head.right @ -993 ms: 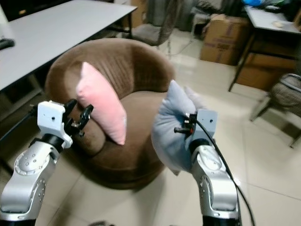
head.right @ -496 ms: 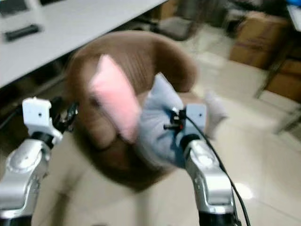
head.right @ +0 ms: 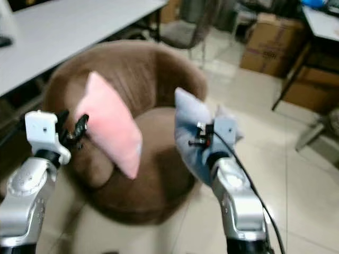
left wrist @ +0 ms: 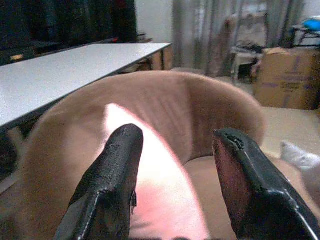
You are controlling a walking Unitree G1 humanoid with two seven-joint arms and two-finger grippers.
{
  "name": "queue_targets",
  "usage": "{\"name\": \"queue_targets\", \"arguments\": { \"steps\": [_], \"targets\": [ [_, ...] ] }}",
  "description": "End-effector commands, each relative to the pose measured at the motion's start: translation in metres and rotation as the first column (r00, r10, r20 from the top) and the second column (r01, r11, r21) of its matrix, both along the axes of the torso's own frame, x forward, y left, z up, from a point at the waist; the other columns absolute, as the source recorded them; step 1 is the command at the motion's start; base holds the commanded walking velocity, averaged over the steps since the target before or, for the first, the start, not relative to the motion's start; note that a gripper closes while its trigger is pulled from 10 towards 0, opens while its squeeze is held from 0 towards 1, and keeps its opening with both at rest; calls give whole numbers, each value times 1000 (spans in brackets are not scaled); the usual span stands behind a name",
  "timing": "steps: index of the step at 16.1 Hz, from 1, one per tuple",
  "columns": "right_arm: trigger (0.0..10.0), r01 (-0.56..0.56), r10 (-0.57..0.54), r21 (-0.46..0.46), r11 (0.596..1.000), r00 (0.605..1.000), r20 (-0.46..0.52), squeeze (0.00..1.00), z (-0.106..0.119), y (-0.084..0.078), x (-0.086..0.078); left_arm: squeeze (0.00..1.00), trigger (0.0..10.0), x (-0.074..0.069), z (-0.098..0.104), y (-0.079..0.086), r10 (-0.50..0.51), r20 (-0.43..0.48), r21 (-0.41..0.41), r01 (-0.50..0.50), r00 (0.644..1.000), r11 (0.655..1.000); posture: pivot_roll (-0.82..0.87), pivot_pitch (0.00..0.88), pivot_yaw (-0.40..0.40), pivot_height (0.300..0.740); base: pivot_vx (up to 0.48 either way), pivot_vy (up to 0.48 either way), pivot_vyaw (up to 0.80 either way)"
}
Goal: Move the pillow to the sofa from floor
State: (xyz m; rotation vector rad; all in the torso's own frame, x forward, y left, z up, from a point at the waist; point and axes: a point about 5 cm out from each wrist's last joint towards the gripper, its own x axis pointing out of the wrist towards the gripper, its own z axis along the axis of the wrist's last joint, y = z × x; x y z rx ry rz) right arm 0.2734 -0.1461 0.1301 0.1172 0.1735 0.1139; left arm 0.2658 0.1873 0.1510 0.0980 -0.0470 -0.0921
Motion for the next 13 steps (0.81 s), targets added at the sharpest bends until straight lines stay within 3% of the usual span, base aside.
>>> {"name": "queue_targets", "arguments": {
  "steps": [1,13],
  "targets": [
    [10000,23,-23,3,1000,997,73,0,14,-6,2,63,10000,0,1,-7,-25,2,-1,25,1000,1000,98,0,-25,740,356,0,0],
    [10000,-3,2,20,1000,997,78,0,13,0,2,63,10000,-2,2,-5,-42,0,25,42,999,999,110,0,-25,740,353,0,0]
  ]
}}
